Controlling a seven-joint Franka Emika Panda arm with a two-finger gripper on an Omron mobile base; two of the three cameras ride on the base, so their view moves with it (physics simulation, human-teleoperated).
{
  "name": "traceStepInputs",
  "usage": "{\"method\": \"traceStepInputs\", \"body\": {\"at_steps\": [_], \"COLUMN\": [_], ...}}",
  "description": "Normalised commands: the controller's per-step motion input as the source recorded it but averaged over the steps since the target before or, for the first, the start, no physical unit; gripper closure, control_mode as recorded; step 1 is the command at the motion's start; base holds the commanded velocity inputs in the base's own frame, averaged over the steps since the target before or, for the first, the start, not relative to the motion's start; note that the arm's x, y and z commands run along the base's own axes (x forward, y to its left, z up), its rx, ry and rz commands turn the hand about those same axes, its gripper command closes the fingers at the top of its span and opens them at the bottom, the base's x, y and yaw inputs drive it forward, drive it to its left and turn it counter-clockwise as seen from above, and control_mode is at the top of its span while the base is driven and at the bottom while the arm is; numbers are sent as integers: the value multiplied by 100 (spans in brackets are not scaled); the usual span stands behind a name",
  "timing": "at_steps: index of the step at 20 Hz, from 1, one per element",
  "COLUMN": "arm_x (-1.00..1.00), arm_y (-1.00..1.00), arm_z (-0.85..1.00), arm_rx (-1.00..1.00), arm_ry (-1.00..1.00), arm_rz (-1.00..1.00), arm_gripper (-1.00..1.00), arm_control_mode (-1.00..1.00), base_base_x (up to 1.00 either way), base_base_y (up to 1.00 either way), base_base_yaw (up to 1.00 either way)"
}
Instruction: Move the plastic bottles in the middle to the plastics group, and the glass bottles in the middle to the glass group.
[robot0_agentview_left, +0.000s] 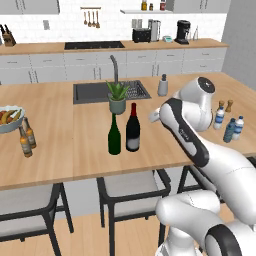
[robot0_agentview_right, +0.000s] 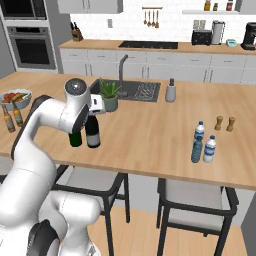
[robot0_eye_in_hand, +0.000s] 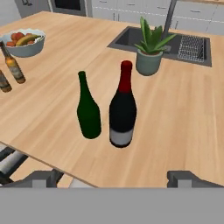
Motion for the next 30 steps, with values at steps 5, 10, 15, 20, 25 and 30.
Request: {"method": "traceStepInputs", "body": {"at_steps": [5,10,15,20,25,30], "arm_x": [22,50,51,54,36,31], "arm_y": [19,16,0,0,0,0], "arm_z": [0,0,0,0,0,-2], "arm_rx": [0,0,0,1,1,3], "arm_ry": [-2,-1,-1,0,0,0], "arm_rz": [1,0,0,0,0,0], "arm_gripper": [-100,-100,-100,-100,-100,-100], "arm_control_mode": [-100,-100,-100,-100,-100,-100], "base_base_x": [0,0,0,0,0,0], "base_base_y": [0,0,0,0,0,0], "base_base_yaw": [0,0,0,0,0,0]}}
